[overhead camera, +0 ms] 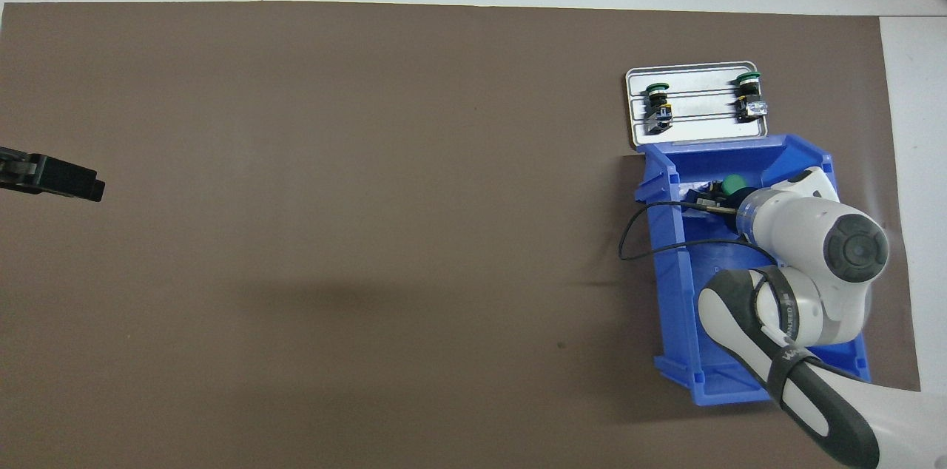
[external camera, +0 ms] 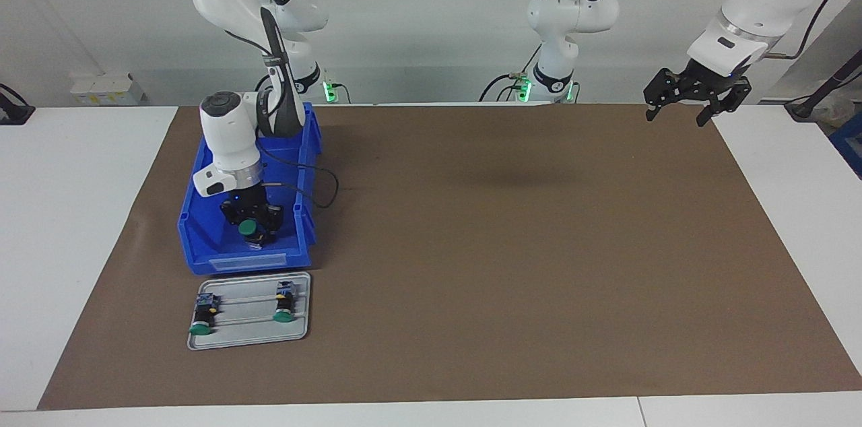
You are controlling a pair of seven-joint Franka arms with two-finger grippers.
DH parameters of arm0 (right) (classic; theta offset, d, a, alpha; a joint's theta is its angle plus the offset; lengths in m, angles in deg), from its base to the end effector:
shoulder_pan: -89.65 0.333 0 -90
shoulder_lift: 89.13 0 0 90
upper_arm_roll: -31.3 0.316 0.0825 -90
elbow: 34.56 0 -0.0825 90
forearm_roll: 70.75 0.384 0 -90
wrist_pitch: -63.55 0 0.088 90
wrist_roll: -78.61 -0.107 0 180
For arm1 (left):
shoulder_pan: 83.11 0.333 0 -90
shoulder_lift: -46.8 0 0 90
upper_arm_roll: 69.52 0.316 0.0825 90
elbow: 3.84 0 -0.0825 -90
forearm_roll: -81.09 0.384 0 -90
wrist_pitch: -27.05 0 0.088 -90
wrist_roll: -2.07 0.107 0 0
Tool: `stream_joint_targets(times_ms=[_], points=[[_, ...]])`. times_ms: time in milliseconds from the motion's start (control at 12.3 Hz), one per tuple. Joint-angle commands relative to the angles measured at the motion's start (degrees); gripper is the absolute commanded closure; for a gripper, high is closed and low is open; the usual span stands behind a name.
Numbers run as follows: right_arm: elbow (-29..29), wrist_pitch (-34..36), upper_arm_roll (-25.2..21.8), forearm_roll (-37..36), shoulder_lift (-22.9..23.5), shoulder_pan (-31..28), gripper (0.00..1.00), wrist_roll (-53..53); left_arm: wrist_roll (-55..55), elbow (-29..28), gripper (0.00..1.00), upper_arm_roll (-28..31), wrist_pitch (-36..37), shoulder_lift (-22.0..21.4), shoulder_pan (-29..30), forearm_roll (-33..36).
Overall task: Place and press button with both arms
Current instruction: 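Lower the button into the blue bin and open the right gripper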
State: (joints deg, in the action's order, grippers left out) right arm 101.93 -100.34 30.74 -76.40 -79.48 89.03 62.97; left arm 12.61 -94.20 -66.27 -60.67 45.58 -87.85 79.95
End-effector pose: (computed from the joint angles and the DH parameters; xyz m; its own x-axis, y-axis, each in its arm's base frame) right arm 0.5330 -0.0056 0.2826 0.9316 -0.1958 0.3062 -0.1971 -0.9800 -0.0271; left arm 0.5436 -0.0160 0.6298 0.9777 -0.2092 -0.0205 -0.2087 -0.9777 0.0253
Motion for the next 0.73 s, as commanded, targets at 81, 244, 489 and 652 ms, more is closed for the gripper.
stream_joint_targets(times_ms=[81,244,489,652], points=[[-0.08,0.06,0.47,1.08,-1.64,-0.09,0.08,-0.19,0.01,-2.02,0.00,-0.62,-0.52,-1.77,0.79,1.05],[-1.30,4.79,0.47,1.08,-4.18,-0.09,0.07,-0.01,0.01,-2.02,0.00,-0.62,-0.52,-1.77,0.79,1.05],[-5.08,16.82,0.64,1.08,-9.10,-0.09,0.07,0.34,0.01,-2.02,0.00,-0.62,-0.52,-1.77,0.79,1.05],[-9.11,26.65,0.73,1.08,-12.79,-0.09,0.07,0.43,0.01,-2.02,0.00,-0.62,-0.52,-1.77,0.79,1.05]])
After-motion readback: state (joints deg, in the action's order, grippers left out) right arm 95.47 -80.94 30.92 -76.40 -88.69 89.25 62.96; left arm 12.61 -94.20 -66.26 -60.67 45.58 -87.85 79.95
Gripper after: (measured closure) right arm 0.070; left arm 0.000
